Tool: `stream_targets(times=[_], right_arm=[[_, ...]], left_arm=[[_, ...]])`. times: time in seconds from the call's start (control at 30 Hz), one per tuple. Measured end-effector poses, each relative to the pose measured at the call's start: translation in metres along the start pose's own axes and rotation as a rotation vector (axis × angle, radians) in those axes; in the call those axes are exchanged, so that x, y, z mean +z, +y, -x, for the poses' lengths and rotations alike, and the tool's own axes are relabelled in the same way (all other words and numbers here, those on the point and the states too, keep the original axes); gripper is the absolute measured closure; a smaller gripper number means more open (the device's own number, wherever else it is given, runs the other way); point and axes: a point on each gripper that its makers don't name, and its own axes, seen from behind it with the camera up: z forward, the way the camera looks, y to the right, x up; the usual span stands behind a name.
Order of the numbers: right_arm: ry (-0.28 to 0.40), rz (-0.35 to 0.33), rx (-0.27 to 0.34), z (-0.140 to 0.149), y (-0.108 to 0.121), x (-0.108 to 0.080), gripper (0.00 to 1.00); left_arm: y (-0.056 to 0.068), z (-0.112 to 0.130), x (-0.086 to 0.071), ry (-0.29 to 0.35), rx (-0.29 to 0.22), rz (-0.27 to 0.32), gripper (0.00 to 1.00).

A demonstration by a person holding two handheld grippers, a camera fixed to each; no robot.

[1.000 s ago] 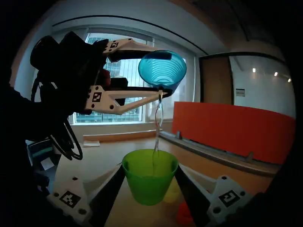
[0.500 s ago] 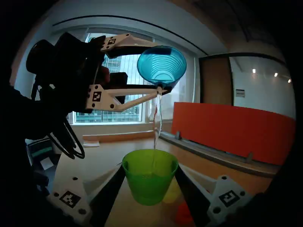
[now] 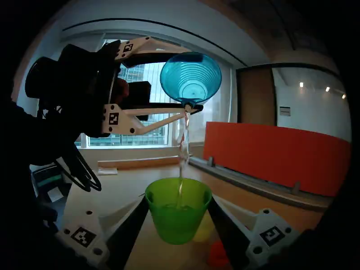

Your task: Pour water

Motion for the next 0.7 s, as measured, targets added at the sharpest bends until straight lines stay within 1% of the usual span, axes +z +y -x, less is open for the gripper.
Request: stream_targets(times=[0.2,0.5,0.6,0.7], right_arm=[[0.001,0.002,0.000,0.000,0.000,0.001,0.09],[0.005,0.005,0.002,-0.002,0.001,0.001,0.09],[0.006,0.006,0.001,-0.002,0.001,0.002,0.09],[0.006,0.005,0.001,-0.002,0.001,0.002,0.09]], left_arm=[[-0.002,-0.005,-0.002,0.010,0.057,-0.010,0.13],[0.001,-0.011,-0.005,0.018,0.119,-0.021,0.13],[0.000,-0.013,-0.006,0.021,0.137,-0.027,0.13],[-0.001,-0.012,-0.006,0.021,0.139,-0.030,0.13]])
